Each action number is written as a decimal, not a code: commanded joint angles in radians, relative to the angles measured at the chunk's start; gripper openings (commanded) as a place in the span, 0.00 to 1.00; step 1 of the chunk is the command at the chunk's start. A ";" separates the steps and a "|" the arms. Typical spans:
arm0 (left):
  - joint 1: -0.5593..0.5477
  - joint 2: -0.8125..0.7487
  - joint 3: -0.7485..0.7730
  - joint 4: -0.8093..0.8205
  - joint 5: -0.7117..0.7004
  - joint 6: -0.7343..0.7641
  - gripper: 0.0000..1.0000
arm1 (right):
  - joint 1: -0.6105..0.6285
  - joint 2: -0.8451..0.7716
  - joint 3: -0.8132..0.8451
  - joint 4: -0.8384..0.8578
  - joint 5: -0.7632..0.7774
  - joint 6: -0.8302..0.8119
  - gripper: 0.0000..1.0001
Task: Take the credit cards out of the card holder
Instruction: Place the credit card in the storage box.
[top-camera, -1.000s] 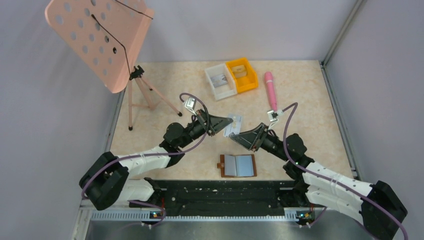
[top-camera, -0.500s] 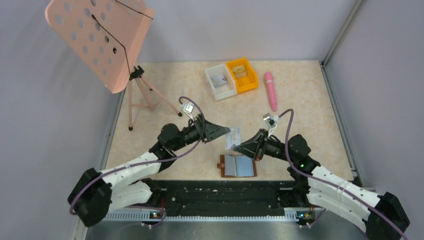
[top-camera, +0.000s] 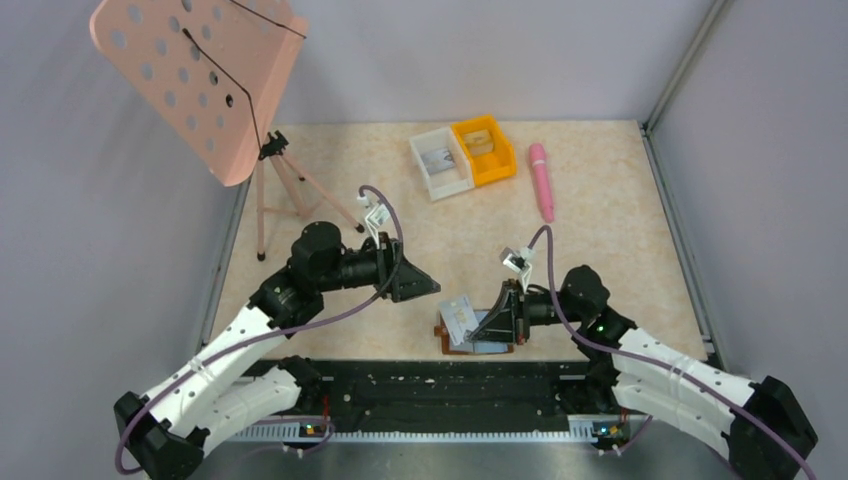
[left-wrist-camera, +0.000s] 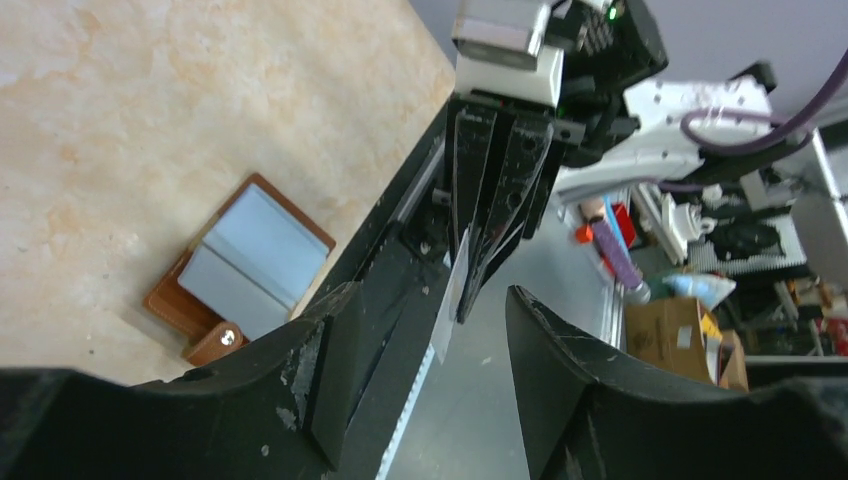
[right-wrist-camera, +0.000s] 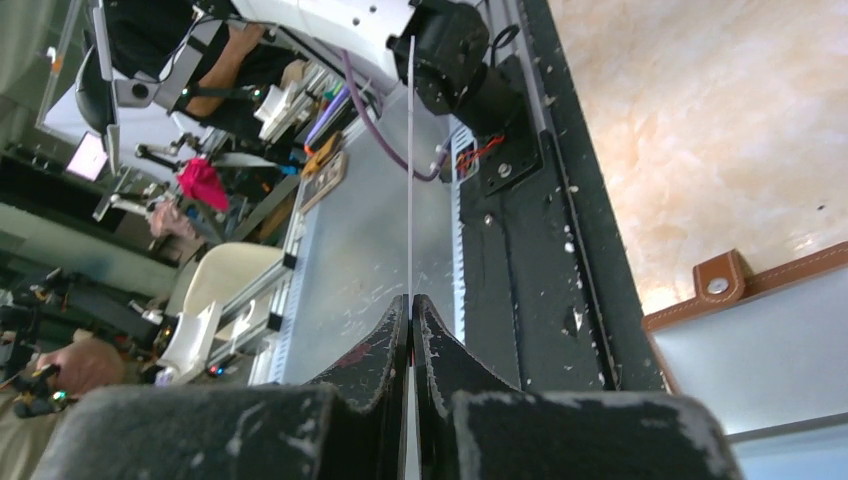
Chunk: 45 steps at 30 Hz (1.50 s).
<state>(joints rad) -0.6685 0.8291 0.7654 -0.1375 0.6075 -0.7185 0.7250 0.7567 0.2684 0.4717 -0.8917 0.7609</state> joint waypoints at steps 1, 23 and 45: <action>0.004 0.049 0.071 -0.184 0.115 0.154 0.60 | -0.009 0.025 0.037 0.036 -0.081 0.004 0.00; 0.004 0.278 0.118 -0.083 0.393 0.149 0.39 | -0.008 0.137 0.034 0.156 -0.137 0.072 0.00; 0.014 0.342 0.137 -0.122 0.391 0.171 0.00 | -0.009 0.200 0.072 0.136 -0.098 0.067 0.07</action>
<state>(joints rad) -0.6613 1.1698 0.8555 -0.2707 0.9901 -0.5682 0.7242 0.9543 0.2695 0.5861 -1.0157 0.8402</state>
